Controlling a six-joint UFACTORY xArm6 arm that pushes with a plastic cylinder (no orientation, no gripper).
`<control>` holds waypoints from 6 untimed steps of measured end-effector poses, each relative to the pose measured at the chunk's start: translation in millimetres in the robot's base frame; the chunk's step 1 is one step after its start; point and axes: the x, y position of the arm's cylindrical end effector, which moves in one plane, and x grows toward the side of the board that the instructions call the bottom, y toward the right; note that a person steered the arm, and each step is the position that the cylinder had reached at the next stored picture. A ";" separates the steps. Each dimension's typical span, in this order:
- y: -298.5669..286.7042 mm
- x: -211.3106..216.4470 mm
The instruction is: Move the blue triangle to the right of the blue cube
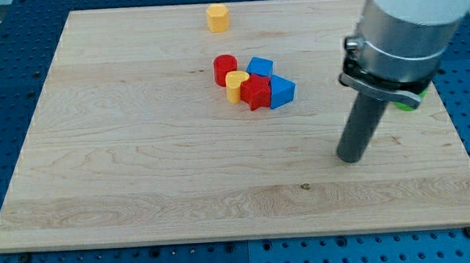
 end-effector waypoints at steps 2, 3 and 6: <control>-18.2 -22.0; -42.7 -56.5; -66.1 -104.4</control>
